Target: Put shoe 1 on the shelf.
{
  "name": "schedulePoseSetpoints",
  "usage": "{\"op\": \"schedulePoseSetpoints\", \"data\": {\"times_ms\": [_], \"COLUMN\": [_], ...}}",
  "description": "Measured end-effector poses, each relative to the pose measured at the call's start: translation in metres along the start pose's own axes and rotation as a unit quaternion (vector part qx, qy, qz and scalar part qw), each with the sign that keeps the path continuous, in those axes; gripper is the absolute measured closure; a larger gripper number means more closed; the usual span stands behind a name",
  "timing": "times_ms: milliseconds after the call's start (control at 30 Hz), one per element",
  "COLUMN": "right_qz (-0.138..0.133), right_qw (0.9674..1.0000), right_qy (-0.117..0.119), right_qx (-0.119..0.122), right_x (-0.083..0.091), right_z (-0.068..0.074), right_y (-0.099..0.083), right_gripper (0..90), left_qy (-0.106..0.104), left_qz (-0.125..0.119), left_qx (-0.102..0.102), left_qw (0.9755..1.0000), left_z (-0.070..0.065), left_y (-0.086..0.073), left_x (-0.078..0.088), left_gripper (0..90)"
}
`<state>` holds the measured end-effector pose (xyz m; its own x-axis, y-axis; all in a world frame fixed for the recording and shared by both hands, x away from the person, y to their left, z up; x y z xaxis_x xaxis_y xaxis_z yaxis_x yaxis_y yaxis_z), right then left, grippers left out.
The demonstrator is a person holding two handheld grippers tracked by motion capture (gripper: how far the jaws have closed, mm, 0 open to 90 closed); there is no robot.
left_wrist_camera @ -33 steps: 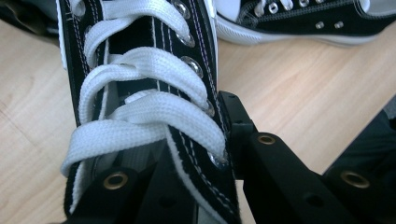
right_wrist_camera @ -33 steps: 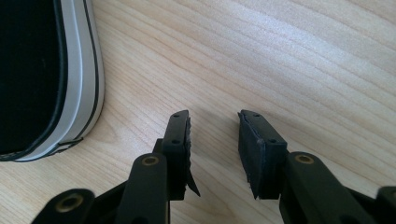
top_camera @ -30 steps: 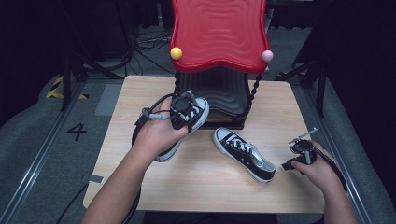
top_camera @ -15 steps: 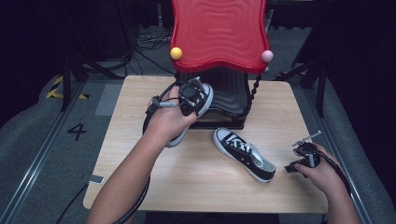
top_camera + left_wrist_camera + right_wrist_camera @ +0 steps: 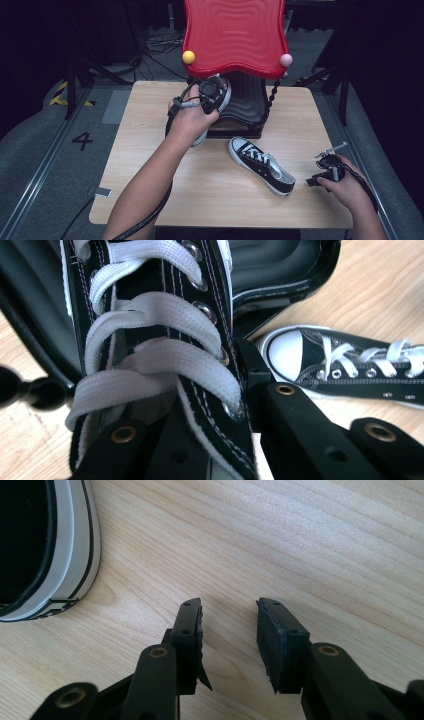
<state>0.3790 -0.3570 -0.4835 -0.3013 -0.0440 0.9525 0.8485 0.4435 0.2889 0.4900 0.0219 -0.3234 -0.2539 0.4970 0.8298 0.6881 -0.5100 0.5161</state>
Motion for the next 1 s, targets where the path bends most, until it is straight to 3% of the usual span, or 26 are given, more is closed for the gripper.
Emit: {"op": "schedulePoseSetpoints", "data": {"times_ms": [167,300,367,400,433,600,633,667,700,733,867,1000], "right_qz": [-0.003,-0.002,-0.003,-0.003,-0.004,-0.005,-0.005,-0.005,-0.005,-0.005,-0.004,-0.006], "right_qw": [1.0000,1.0000,1.0000,1.0000,1.0000,1.0000,1.0000,1.0000,1.0000,1.0000,1.0000,1.0000], "right_qy": [0.000,0.001,0.002,0.002,0.002,0.000,0.000,0.000,0.000,0.001,-0.001,0.002], "right_qx": [0.004,0.004,0.004,0.003,0.003,0.001,0.001,0.001,0.001,0.003,0.002,0.002], "right_x": [0.000,0.000,-0.001,-0.001,-0.001,-0.001,-0.001,-0.001,-0.001,-0.001,-0.001,-0.001], "right_z": [0.001,0.002,0.002,0.002,0.002,0.002,0.002,0.002,0.002,0.002,0.003,0.003], "right_y": [0.001,0.001,0.001,0.001,0.001,0.001,0.001,0.001,0.001,0.001,0.002,0.002], "right_gripper": [62.9,62.5,62.1,62.1,62.2,61.9,61.8,61.7,61.6,61.6,61.5,61.1], "left_qy": [0.009,0.021,0.015,0.009,0.009,0.026,0.027,0.028,0.020,0.019,0.027,0.033], "left_qz": [-0.009,-0.025,-0.033,-0.033,-0.042,-0.052,-0.045,-0.045,-0.053,-0.056,-0.053,-0.050], "left_qx": [0.002,0.024,0.030,0.023,0.032,0.030,0.031,0.047,0.031,0.031,0.048,0.047], "left_qw": [0.9999,0.9992,0.9989,0.9992,0.9986,0.9979,0.9982,0.9975,0.9979,0.9978,0.9971,0.9971], "left_z": [0.002,0.006,0.009,0.010,0.008,0.007,0.008,0.007,0.008,0.008,0.003,0.002], "left_y": [0.006,0.008,0.009,0.009,0.010,0.014,0.014,0.014,0.016,0.017,0.022,0.026], "left_x": [-0.010,-0.019,-0.022,-0.022,-0.023,-0.028,-0.028,-0.030,-0.032,-0.033,-0.037,-0.043], "left_gripper": [85.9,85.9,85.9,85.9,85.9,85.8,85.8,85.8,85.7,85.6,85.5,85.3]}}
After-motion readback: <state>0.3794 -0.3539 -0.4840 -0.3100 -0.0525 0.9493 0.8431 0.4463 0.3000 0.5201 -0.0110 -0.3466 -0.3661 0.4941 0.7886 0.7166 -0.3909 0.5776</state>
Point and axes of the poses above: each handheld gripper's, and its own axes: x roughly backward along the jaws, y roughly out of its top, z roughly to its left, the point moved 4 cm from there along -x, roughly forward along the jaws, and after that the axes turned 12 degrees about -y, right-handed, at the moved point
